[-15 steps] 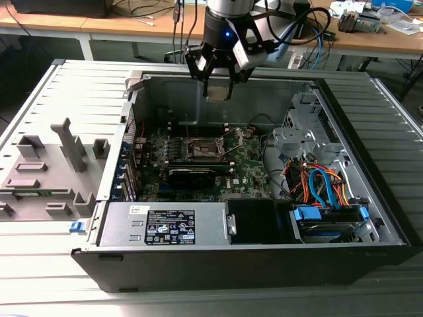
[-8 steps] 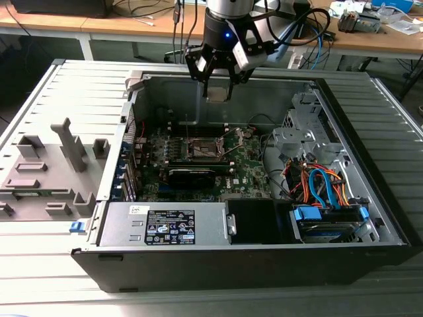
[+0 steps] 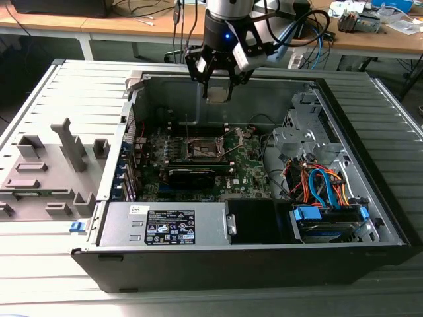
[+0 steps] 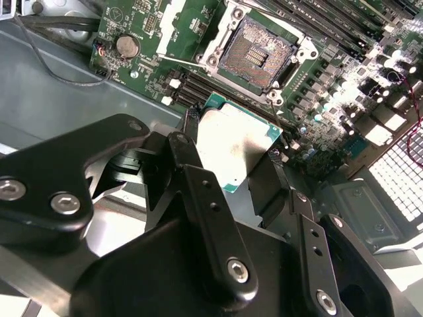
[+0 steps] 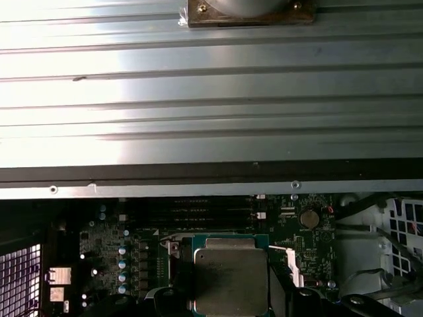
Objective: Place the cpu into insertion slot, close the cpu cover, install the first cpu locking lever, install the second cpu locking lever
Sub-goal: 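Place the cpu into insertion slot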
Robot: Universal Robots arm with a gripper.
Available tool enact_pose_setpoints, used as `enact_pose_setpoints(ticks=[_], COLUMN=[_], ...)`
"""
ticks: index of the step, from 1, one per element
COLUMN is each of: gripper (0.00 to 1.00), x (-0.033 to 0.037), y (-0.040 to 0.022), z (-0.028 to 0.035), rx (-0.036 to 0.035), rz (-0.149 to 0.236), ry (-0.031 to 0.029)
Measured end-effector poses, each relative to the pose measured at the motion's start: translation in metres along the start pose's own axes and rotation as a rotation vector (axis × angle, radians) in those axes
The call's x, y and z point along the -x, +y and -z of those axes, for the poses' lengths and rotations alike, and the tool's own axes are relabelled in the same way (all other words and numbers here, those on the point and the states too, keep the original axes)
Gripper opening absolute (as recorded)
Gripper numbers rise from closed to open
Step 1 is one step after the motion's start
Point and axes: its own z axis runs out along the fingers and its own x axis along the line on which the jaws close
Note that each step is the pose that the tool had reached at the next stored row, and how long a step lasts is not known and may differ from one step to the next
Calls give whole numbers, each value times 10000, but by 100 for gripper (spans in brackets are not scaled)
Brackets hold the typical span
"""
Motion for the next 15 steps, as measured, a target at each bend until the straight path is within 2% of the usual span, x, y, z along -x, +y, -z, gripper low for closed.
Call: enact_pose_setpoints(ticks=[15], gripper=[55], x=[1], y=[-2], z=[-32], rx=[-54], rz=[-1], ry=[-1])
